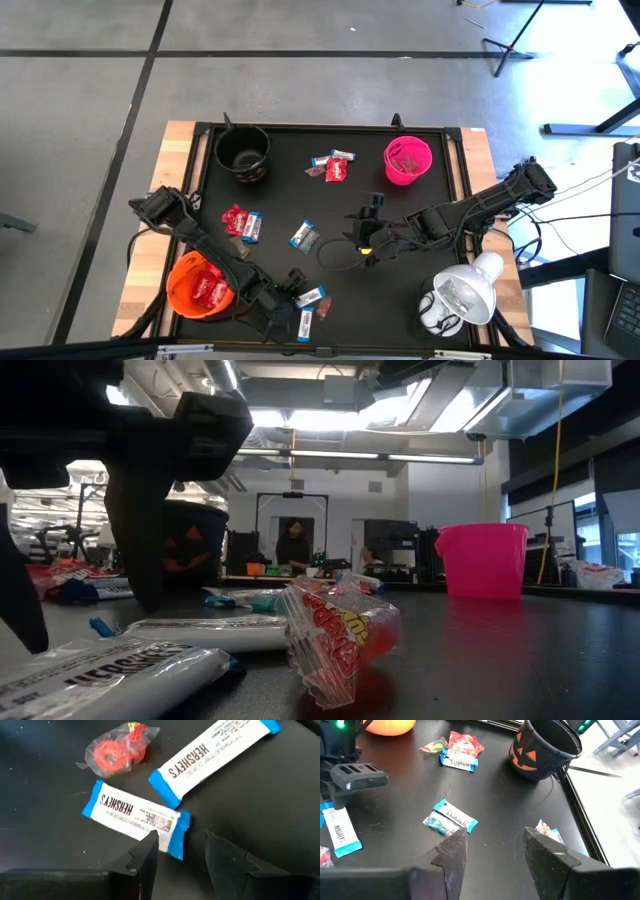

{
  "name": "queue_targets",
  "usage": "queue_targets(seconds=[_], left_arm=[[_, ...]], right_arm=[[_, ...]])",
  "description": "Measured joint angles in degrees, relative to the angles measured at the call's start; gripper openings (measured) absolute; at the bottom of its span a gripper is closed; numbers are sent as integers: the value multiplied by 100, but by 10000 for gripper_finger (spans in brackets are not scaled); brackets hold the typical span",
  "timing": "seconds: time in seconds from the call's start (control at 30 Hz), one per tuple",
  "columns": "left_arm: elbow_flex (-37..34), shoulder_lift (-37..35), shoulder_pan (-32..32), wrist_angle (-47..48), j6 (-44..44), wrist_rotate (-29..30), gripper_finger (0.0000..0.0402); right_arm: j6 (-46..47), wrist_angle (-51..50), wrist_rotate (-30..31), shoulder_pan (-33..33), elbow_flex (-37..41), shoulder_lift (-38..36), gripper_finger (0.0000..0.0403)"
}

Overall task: Sort candy
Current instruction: Put the white chocolate bar into the black bucket

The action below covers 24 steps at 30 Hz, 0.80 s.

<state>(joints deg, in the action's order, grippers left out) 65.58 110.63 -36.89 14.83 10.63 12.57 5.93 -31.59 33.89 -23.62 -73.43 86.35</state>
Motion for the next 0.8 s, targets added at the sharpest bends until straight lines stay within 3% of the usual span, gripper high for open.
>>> queue_targets(seconds=[0.5,0.8], left_arm=[[2,195,14,-203,12,330,139],[3,214,-23,-224,-136,508,42]], right_arm=[[27,-15,0,0,0,0,188],[27,-15,0,0,0,0,188]])
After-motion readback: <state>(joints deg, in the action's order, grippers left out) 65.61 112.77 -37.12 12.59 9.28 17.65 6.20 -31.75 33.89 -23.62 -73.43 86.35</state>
